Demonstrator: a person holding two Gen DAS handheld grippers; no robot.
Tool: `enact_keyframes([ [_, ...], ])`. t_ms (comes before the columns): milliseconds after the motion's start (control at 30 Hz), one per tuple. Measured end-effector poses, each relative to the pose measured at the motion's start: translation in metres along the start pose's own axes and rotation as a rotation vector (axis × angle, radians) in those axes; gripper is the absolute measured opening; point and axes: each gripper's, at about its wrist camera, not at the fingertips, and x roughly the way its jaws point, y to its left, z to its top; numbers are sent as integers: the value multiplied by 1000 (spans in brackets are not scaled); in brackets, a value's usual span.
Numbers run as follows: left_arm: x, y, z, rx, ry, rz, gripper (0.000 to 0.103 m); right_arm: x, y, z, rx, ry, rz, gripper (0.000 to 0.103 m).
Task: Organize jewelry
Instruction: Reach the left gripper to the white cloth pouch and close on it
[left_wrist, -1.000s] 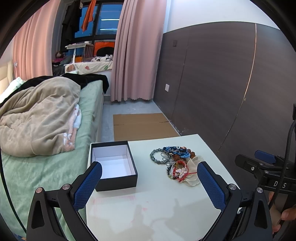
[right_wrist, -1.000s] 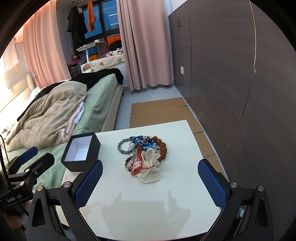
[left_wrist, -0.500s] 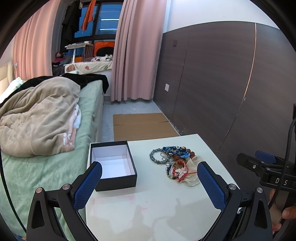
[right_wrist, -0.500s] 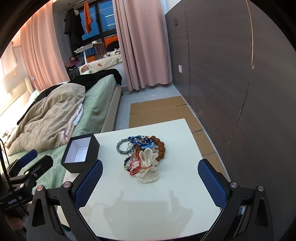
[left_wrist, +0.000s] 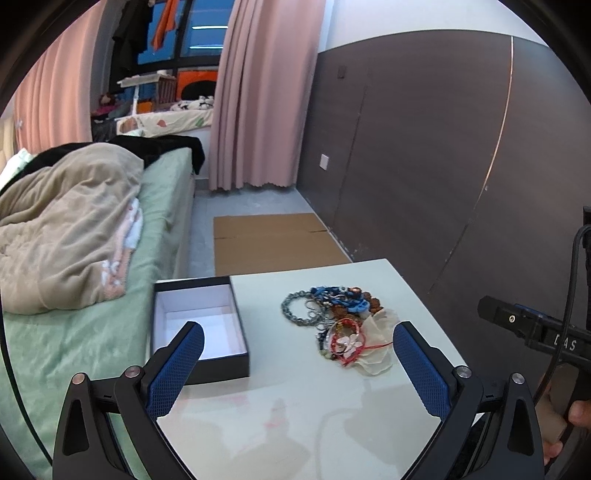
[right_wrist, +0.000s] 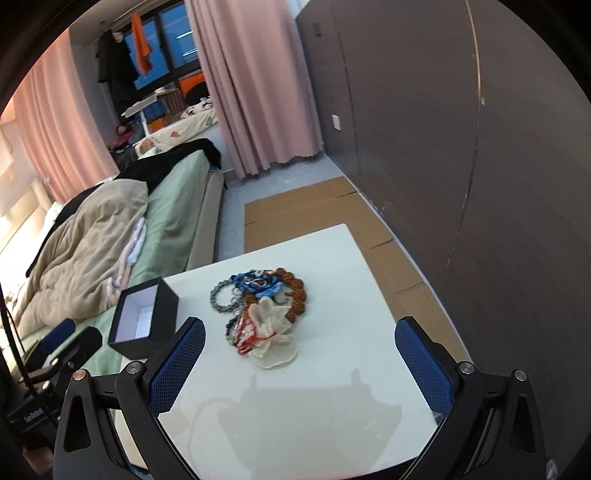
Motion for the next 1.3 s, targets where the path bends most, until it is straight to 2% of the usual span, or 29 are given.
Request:
enact_keyframes([
  [100,11,-5,1,6,23,-23,93,5,-12,4,49,14,5,103],
  [167,21,-10,1,12,45,-35,84,7,-20,7,81,21,5,103],
  [333,39,-23,2,21,82,-69,76,14,-37,12,152,32,32,101],
  [667,75,-55,1,68,139,-114,70,34,-54,20,229,75,60,100],
  [800,88,-66,0,89,158,-123,69,40,-62,22,252,89,55,100],
  [1067,120,-86,-1,129,206,-137,61,51,-80,27,298,105,36,100],
  [1300,144,-94,-5,141,257,-140,60,57,-88,32,319,110,33,100],
])
